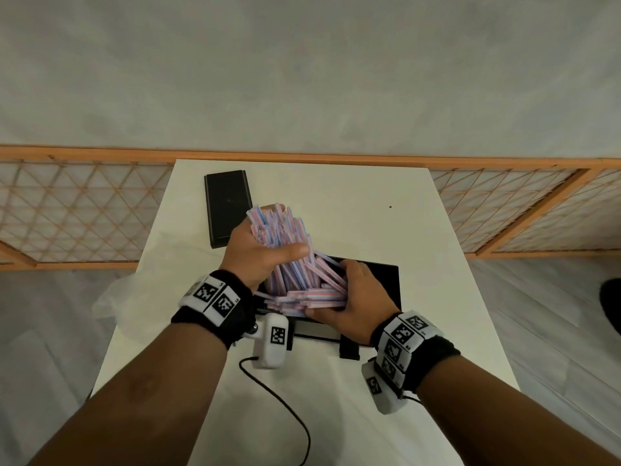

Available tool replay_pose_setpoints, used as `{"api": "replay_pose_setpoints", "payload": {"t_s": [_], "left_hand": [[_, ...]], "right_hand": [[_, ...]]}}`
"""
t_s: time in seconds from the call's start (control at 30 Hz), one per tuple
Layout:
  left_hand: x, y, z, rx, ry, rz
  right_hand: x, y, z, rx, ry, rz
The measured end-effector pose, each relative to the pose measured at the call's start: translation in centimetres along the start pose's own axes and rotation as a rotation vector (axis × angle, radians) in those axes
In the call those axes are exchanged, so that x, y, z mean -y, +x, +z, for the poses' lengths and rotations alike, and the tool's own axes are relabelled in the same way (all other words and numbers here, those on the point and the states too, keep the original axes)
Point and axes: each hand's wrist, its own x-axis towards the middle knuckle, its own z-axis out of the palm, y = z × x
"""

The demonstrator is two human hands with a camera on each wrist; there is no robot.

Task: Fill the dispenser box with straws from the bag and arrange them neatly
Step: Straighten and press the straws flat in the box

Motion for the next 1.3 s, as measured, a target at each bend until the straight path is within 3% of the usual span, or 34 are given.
{"api": "replay_pose_setpoints", "payload": {"t_s": [0.17, 0.27, 0.47, 0.6, 0.7, 0.83, 1.0, 1.17, 1.3], "left_hand": [[0.2, -0.2, 1.2, -0.062, 0.028, 0.032], [0.0, -0.2, 1.8, -0.074, -0.028, 0.055], [-1.2, -0.9, 1.3, -0.124, -0.155, 0.191], [0.6, -1.8, -0.4, -0.279, -0.189, 0.104], [1.4, -2.7, -1.2, -0.4, -0.271, 0.038], [2.4, -3.9, -0.6, -0.347, -0.31, -0.083], [2.8, -4.3, 0.8, -0.29, -0.262, -0.094], [4.0, -4.1, 0.7, -0.319, -0.073, -0.078], [4.2, -4.5, 1.1, -0.333, -0.015, -0.105]], "right_hand": [[-0.3, 0.5, 0.8, -0.013, -0.13, 0.038], [-0.3, 1.3, 0.9, 0.037, -0.097, 0.063], [0.9, 1.4, 0.4, -0.047, 0.05, -0.007], [0.8, 1.0, 0.6, -0.029, 0.072, -0.019], [-0.2, 0.2, -0.2, -0.124, 0.037, -0.014], [-0.9, -0.8, -0.6, 0.098, -0.054, 0.027], [-0.5, -0.7, 0.0, 0.24, -0.121, -0.167], [-0.1, -0.6, 0.0, 0.335, -0.351, -0.048], [0.4, -0.7, 0.6, 0.404, -0.311, -0.063]]}}
